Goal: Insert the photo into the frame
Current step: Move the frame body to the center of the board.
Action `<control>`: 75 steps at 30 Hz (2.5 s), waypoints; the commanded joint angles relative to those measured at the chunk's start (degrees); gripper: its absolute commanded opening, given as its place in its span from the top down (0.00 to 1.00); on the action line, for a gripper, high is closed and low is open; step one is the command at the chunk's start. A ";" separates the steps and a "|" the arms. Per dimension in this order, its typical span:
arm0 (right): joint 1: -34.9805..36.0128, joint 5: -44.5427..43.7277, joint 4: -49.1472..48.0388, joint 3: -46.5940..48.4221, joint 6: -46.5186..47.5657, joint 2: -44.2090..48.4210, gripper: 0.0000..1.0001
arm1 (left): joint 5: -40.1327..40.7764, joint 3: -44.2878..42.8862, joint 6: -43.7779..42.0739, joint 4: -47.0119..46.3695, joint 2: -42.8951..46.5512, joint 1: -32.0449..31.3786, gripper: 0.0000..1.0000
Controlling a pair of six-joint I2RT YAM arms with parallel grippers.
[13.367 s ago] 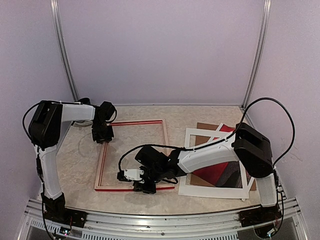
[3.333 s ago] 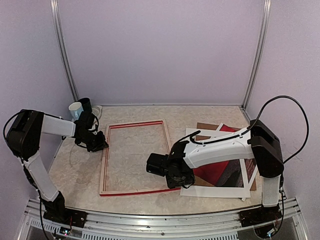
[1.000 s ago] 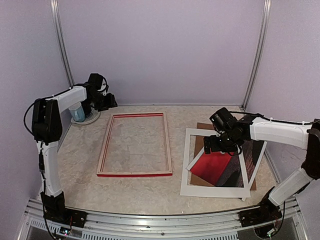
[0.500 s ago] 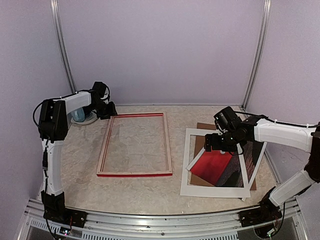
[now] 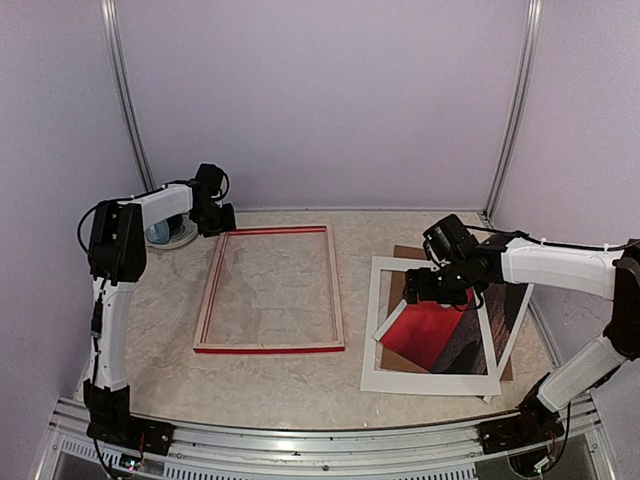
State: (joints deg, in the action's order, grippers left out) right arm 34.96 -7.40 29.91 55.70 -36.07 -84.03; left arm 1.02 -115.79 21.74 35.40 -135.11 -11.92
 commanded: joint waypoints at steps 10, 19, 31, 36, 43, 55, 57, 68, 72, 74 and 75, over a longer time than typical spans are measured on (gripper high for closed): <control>2.42 3.88 -6.00 3.99 3.99 -7.88 0.16 | 15.16 6.30 -0.10 0.50 2.70 -0.30 0.54; 4.59 3.54 -5.89 6.08 3.91 -11.46 0.17 | 16.91 7.56 -0.98 0.26 1.60 -0.25 0.61; 4.54 3.30 -5.83 6.29 4.00 -11.77 0.17 | 17.01 9.35 -1.20 0.70 0.01 -0.94 0.80; 4.60 4.10 -5.67 7.24 4.74 -12.11 0.16 | 12.52 11.05 -1.08 0.15 0.94 -0.94 0.93; 4.60 10.03 -7.46 9.67 6.44 -13.12 0.16 | 7.64 19.96 -1.12 -2.93 5.29 -2.08 0.98; 4.59 14.26 -8.27 15.16 6.74 -19.12 0.16 | 9.32 34.72 -3.15 -3.22 14.90 -6.63 0.98; 4.60 15.05 -8.62 15.89 6.65 -19.94 0.16 | 8.58 37.22 -3.57 -3.52 16.36 -7.26 0.98; 5.95 14.85 -9.11 20.30 6.81 -26.87 0.19 | 6.95 38.77 -4.39 -3.64 20.42 -7.77 0.77; 6.79 12.90 -9.08 21.90 6.69 -29.59 0.21 | 6.65 33.34 -3.50 -2.13 20.20 -7.73 0.75; 7.20 12.37 -9.08 22.35 6.55 -30.54 0.22 | 7.70 30.36 -3.22 -0.98 20.23 -7.68 0.74; 7.40 12.14 -9.20 22.41 6.56 -30.84 0.22 | 8.60 29.08 -3.26 -0.38 20.17 -7.68 0.74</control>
State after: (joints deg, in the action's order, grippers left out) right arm 41.28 6.61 21.10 76.49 -29.61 -113.03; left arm 9.19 -80.82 18.00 32.38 -114.83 -19.49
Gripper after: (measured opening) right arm 0.786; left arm 0.257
